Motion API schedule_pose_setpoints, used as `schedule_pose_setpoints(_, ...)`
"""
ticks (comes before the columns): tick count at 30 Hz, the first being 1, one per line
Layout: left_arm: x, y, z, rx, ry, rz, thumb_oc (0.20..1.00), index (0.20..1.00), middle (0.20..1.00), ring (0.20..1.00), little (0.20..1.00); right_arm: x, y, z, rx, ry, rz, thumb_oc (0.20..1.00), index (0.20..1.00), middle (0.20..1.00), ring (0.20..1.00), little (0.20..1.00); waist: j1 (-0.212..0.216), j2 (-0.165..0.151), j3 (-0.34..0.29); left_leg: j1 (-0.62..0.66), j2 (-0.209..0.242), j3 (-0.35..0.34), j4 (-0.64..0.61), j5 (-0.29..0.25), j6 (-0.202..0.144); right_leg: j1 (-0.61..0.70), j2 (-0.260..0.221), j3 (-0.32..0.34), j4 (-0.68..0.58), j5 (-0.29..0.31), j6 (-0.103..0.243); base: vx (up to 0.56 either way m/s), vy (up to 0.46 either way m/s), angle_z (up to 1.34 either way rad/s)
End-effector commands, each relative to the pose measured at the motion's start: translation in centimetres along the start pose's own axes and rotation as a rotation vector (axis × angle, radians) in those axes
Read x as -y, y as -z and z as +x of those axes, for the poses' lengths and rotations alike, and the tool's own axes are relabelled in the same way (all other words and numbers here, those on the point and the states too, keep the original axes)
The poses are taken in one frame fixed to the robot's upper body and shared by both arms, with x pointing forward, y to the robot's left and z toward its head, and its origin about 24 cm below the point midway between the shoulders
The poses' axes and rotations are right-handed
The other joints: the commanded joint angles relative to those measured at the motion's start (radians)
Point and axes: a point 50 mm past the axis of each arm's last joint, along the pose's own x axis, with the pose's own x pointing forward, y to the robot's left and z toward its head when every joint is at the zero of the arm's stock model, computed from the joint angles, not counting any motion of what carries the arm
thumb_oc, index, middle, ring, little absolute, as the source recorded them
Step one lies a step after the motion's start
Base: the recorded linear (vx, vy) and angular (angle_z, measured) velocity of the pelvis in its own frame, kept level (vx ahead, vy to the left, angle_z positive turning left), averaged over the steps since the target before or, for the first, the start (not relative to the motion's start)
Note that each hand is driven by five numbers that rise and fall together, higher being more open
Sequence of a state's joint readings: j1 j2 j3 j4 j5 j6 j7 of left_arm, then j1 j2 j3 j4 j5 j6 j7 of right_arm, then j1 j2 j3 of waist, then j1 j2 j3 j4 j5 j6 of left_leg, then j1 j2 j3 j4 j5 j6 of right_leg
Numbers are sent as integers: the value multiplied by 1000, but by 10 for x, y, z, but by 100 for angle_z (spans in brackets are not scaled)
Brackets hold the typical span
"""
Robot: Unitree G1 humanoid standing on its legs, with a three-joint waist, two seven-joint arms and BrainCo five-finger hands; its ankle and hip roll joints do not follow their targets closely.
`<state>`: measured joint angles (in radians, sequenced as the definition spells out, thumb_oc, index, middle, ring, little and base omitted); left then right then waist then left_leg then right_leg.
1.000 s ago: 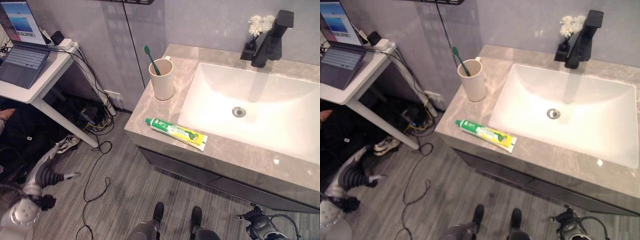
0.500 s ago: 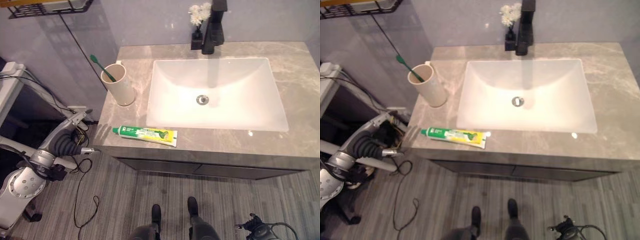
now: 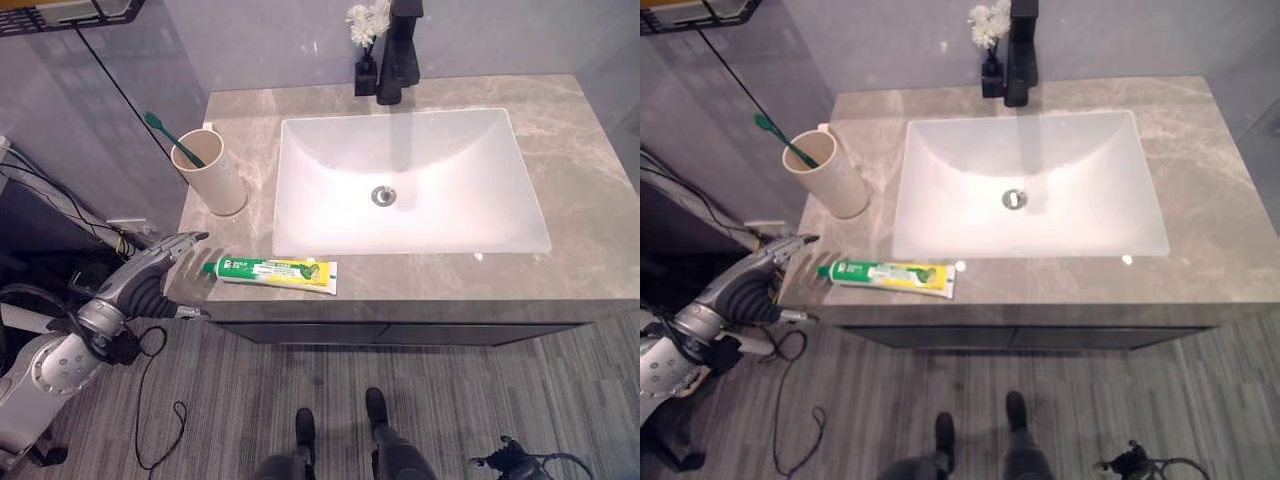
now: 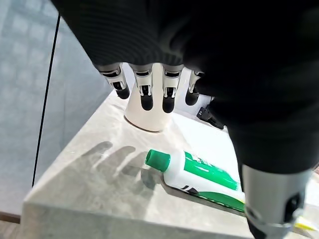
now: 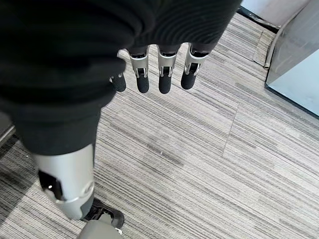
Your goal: Put brush and paste in cup on sink, flatten towel.
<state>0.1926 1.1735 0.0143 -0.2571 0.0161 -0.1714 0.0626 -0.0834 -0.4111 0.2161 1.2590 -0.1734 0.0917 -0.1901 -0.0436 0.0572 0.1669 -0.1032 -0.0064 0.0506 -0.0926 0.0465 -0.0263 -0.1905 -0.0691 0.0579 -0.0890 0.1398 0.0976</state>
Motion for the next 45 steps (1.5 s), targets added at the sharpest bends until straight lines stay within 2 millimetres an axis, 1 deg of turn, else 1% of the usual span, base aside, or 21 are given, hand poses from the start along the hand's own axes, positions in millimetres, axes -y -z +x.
schedule_pose_setpoints(1,-6,-7,9,59,-38,27,1000,1000,1000,1000,1000,1,-2,0,-4,14,-10,1000,1000,1000,1000,1000,-16,-4,-17,18,-19,27,61,-84,-16,9,-50,-11,2,4,113,0,0,0)
schedule_pose_setpoints(4,-1,-7,10,58,-38,6,1000,1000,1000,1000,1000,1,-5,0,5,21,0,1000,1000,1000,1000,1000,-18,-5,-13,19,-19,34,57,-82,-16,4,-49,-8,2,8,115,-7,-2,-5)
schedule_pose_setpoints(8,3,-6,11,50,-48,-23,1000,1000,1000,1000,1000,-1,-5,0,1,20,8,1000,1000,1000,1000,1000,-19,-8,-12,14,-19,43,54,-79,-17,-7,-48,-5,2,14,115,-8,-5,-7)
schedule_pose_setpoints(13,12,-4,13,34,-49,-48,1000,1000,1000,1000,1000,-6,0,-1,-17,11,9,1000,1000,1000,1000,1000,-23,-16,-17,0,-18,49,50,-73,-18,-26,-44,0,2,18,114,0,0,0)
schedule_pose_setpoints(15,17,-1,14,18,-51,-71,1000,1000,1000,1000,1000,-7,2,-1,-27,11,17,1000,1000,1000,1000,1000,-29,-23,-16,-8,-16,53,50,-70,-20,-37,-42,5,2,19,112,8,-28,-3)
schedule_pose_setpoints(18,21,1,16,5,-54,-83,1000,1000,1000,1000,1000,-10,9,-2,-52,6,19,1000,1000,1000,1000,1000,-31,-24,-17,-8,-15,53,50,-71,-20,-37,-41,6,2,17,109,9,-3,-1)
schedule_pose_setpoints(25,30,5,18,-25,-60,-128,1000,1000,1000,1000,1000,-12,11,-3,-66,5,39,1000,1000,1000,1000,1000,-37,-24,-16,-13,-16,55,51,-72,-21,-43,-38,7,2,16,106,5,-3,-1)
schedule_pose_setpoints(26,33,7,18,-33,-59,-144,1000,1000,1000,1000,1000,-11,8,-3,-58,9,50,1000,1000,1000,1000,1000,-39,-25,-15,-18,-16,56,52,-72,-21,-47,-37,7,2,17,105,7,-7,-5)
schedule_pose_setpoints(38,45,9,22,-50,-1,-131,1000,1000,1000,1000,1000,-12,3,-3,-39,17,76,1000,1000,1000,1000,1000,-47,-26,-16,-35,-10,66,55,-70,-24,-69,-29,14,2,13,99,6,-3,-3)
schedule_pose_setpoints(45,50,5,24,-36,26,-122,1000,1000,1000,1000,1000,-12,6,-3,-53,18,94,1000,1000,1000,1000,1000,-51,-30,-15,-35,-5,69,57,-71,-28,-70,-22,18,2,9,96,3,-5,0)
